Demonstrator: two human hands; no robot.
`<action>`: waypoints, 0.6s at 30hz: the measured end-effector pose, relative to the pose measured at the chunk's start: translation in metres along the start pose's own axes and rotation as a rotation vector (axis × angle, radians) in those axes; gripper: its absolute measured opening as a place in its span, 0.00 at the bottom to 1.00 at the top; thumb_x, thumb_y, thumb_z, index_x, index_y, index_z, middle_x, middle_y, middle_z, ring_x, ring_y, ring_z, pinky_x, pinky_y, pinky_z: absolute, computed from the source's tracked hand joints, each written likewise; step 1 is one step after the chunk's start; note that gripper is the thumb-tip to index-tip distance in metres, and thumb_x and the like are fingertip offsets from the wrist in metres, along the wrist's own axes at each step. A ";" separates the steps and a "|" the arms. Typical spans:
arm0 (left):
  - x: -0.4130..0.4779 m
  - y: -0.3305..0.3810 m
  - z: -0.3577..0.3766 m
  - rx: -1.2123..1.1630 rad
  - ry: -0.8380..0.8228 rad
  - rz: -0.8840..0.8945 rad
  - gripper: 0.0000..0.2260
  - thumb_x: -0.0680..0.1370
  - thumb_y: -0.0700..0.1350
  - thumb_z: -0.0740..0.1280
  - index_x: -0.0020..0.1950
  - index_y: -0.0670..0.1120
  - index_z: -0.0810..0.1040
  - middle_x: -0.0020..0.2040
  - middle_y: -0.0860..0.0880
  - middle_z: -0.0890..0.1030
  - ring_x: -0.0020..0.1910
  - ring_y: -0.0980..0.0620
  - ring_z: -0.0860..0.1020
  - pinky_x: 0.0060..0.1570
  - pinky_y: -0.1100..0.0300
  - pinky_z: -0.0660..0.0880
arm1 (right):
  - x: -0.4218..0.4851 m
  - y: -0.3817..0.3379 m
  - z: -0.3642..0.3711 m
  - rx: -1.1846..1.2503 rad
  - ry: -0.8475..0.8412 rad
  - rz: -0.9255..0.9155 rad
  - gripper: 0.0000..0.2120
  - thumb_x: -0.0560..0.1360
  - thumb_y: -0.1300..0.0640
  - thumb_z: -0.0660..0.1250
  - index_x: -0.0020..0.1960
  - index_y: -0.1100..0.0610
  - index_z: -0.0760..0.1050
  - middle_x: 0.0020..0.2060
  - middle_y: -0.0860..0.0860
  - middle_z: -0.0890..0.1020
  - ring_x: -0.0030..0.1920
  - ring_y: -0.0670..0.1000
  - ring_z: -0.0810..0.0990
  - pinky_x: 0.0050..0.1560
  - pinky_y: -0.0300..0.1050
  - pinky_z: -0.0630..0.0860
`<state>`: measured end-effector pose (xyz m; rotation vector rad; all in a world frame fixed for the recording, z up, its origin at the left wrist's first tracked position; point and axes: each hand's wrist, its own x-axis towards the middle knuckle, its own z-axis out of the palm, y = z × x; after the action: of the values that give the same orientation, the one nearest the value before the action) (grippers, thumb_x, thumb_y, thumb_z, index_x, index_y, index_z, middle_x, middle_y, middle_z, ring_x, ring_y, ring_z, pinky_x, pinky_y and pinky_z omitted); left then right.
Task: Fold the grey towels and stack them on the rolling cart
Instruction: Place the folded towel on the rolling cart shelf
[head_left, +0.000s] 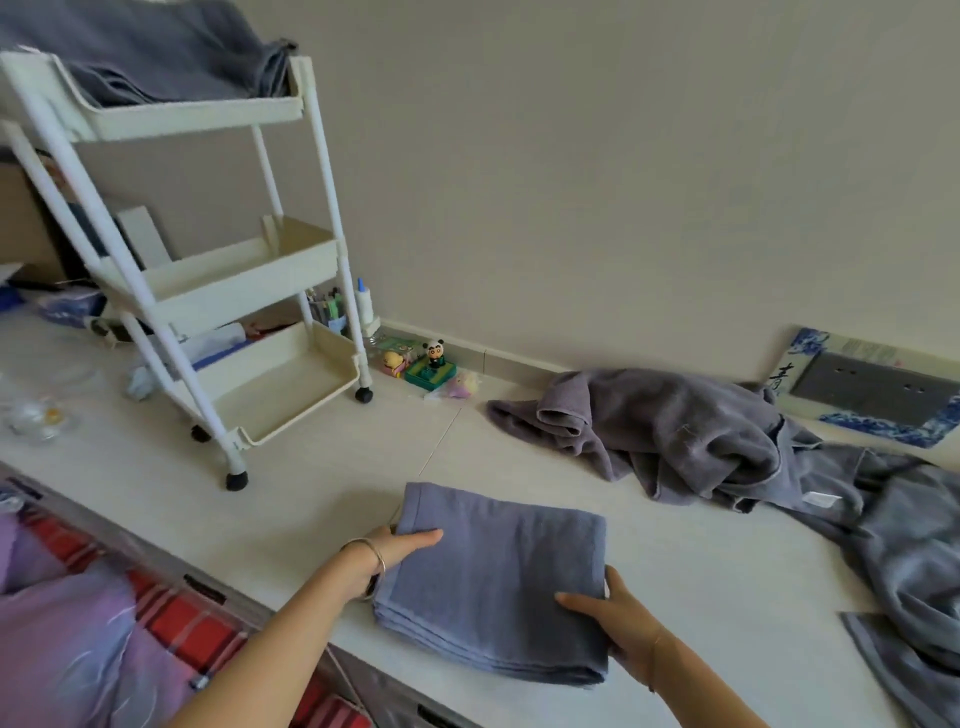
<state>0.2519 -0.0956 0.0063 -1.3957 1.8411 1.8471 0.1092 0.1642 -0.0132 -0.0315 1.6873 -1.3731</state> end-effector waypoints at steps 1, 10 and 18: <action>-0.013 0.009 -0.005 -0.067 -0.009 0.024 0.27 0.67 0.56 0.76 0.59 0.41 0.77 0.52 0.44 0.83 0.50 0.45 0.82 0.55 0.52 0.77 | -0.002 -0.012 0.002 -0.003 -0.037 -0.019 0.33 0.66 0.61 0.77 0.66 0.55 0.65 0.56 0.55 0.77 0.54 0.57 0.78 0.44 0.46 0.80; -0.132 0.137 -0.115 -0.247 0.108 0.465 0.23 0.67 0.56 0.75 0.56 0.45 0.79 0.49 0.46 0.84 0.49 0.47 0.83 0.47 0.56 0.78 | -0.029 -0.215 0.066 -0.035 -0.198 -0.448 0.22 0.69 0.56 0.72 0.63 0.52 0.73 0.53 0.55 0.83 0.53 0.57 0.82 0.51 0.52 0.78; -0.224 0.241 -0.224 -0.324 0.330 0.914 0.10 0.74 0.44 0.69 0.54 0.43 0.78 0.50 0.46 0.83 0.47 0.51 0.81 0.48 0.61 0.78 | -0.071 -0.398 0.156 -0.102 -0.260 -0.887 0.23 0.69 0.52 0.72 0.62 0.58 0.74 0.53 0.56 0.83 0.51 0.54 0.83 0.41 0.41 0.80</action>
<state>0.3108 -0.2350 0.3744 -1.0458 2.7670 2.5165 0.0512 -0.0647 0.3503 -1.0770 1.5635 -1.7943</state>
